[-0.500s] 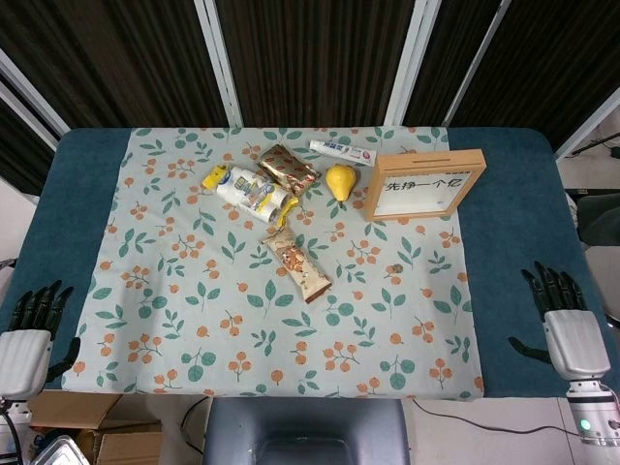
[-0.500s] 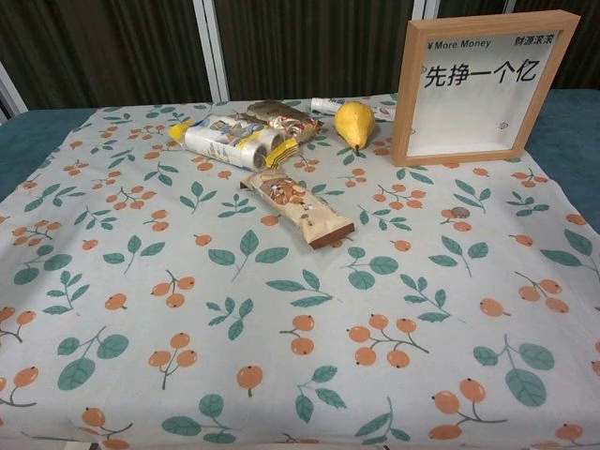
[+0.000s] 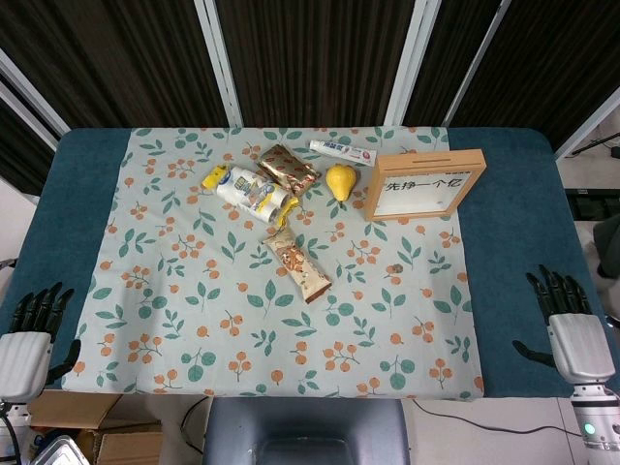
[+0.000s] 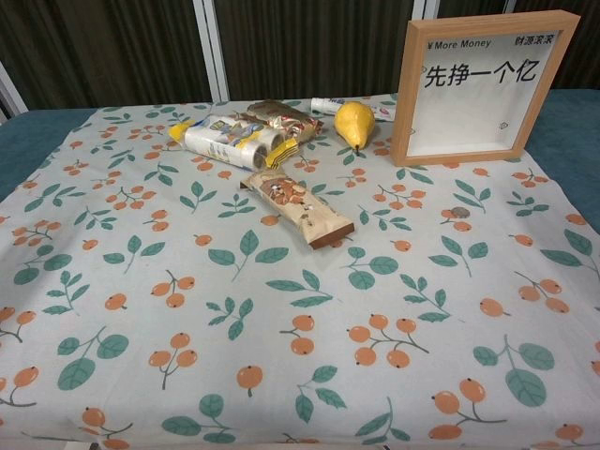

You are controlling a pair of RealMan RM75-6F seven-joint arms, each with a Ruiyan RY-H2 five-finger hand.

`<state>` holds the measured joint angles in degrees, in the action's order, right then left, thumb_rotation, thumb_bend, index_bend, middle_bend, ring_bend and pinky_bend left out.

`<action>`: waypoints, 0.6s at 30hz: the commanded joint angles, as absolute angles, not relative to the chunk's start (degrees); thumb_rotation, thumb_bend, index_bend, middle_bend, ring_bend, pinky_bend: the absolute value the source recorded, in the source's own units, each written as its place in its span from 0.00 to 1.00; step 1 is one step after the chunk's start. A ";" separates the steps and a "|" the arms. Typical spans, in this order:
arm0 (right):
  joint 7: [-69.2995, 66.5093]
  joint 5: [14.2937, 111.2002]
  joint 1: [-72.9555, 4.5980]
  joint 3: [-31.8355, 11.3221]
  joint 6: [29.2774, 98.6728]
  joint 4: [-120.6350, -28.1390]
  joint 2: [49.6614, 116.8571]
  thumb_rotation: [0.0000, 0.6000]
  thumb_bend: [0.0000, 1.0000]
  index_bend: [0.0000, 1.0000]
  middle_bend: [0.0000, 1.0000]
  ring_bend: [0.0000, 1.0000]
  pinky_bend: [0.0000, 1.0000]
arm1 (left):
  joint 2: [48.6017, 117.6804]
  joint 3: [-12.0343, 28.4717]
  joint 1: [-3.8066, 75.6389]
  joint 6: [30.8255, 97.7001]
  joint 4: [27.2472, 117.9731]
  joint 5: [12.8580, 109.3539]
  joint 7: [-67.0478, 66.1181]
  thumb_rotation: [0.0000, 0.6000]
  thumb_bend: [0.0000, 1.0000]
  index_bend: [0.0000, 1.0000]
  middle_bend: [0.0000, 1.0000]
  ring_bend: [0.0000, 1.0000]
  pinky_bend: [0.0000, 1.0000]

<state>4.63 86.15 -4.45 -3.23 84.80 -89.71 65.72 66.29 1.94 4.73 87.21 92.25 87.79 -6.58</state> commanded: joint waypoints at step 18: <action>9.15 85.16 -16.08 -6.54 70.25 -87.49 67.72 1.00 0.11 0.00 0.00 0.00 0.00 | 67.10 1.59 4.86 86.46 91.15 87.78 -6.25 1.00 0.42 0.00 0.00 0.00 0.00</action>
<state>7.82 85.70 -13.16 -5.77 73.65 -87.58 66.54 67.04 1.63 4.83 86.47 91.16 87.67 -6.16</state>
